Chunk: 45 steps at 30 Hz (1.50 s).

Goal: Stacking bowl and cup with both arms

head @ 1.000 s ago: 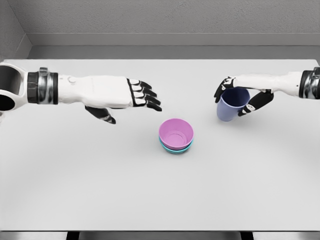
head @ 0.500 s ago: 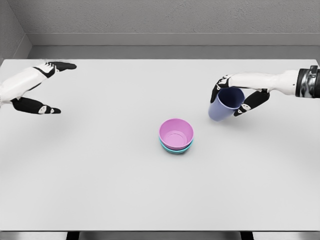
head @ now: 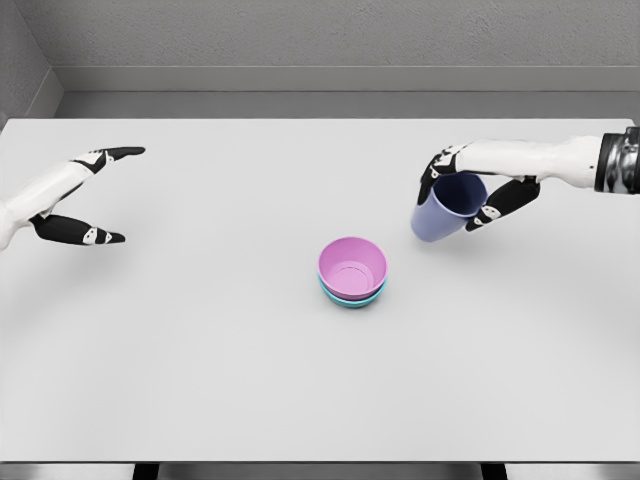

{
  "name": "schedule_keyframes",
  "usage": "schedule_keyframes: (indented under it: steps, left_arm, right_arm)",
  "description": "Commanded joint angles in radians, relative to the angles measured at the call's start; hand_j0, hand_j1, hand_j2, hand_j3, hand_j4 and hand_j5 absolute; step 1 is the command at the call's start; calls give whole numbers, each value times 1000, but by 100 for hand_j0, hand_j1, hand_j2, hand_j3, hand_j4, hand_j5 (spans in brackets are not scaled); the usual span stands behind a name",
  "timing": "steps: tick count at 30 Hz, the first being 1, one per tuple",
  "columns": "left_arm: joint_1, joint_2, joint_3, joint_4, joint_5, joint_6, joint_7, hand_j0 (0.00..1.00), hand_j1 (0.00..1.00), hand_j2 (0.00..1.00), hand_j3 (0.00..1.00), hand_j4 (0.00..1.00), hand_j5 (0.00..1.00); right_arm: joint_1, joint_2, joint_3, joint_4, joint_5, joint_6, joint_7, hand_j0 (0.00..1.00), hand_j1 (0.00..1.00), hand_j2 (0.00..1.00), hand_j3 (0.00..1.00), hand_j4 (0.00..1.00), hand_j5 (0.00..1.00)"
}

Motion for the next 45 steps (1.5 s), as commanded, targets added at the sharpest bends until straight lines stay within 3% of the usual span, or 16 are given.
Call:
schedule_keyframes:
  steps: [1,23,45]
  left_arm:
    - [2,0,0,2,8,3,0,100,100,100,100,100,100]
    - [0,-7,-1,2,7,3,0,100,100,100,100,100,100]
    - [0,-7,-1,4,2,3,0,100,100,100,100,100,100]
  right_arm:
    - [0,-1,-7,-9,-7,2,-1,60,60,60,60,60,60]
    - [-34,-12,-8,-60,-7,2,-2,60,60,60,60,60,60]
    - [-57,-24,-8,-187,-10,5,-4,60,60,60,60,60,60]
